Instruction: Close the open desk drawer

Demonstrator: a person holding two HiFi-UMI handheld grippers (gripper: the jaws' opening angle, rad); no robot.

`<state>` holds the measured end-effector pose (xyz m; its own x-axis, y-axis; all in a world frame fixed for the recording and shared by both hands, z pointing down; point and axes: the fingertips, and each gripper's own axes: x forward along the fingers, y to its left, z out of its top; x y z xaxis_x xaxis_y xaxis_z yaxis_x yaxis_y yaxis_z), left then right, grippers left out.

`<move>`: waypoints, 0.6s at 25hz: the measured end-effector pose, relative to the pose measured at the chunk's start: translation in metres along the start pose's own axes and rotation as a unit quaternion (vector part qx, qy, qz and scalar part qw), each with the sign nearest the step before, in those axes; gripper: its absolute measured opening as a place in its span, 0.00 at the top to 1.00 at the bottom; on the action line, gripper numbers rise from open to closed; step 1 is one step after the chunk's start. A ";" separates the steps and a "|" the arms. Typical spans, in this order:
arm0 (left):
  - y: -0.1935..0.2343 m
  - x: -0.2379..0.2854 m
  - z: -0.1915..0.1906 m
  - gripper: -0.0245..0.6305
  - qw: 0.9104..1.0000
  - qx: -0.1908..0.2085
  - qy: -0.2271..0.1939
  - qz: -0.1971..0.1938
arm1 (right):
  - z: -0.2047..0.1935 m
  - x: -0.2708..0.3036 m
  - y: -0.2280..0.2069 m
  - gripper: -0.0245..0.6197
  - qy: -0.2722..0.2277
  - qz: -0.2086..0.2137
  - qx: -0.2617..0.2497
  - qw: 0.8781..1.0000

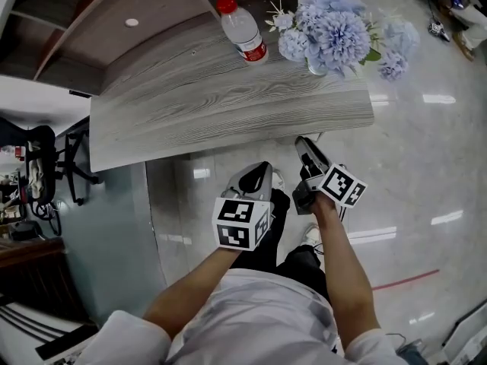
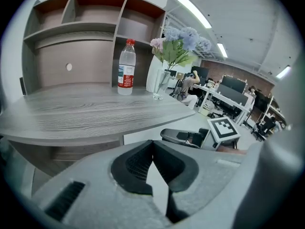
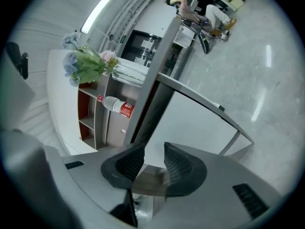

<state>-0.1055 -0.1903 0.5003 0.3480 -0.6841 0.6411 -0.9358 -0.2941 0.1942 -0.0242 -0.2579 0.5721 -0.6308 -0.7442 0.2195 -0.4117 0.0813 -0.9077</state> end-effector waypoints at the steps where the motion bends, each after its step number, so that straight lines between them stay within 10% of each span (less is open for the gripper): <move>1: -0.005 -0.002 0.000 0.96 1.000 0.000 -0.003 -0.001 | -0.001 -0.006 0.003 0.78 0.006 -0.006 -0.013 1.000; 15: -0.079 -0.049 0.008 0.96 0.999 0.018 -0.050 0.004 | -0.004 -0.099 0.083 0.93 0.070 -0.007 -0.239 0.969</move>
<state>-0.0487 -0.1389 0.4474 0.3460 -0.7494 0.5645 -0.9366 -0.3113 0.1607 0.0016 -0.1753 0.4763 -0.6915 -0.6537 0.3074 -0.6576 0.3935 -0.6424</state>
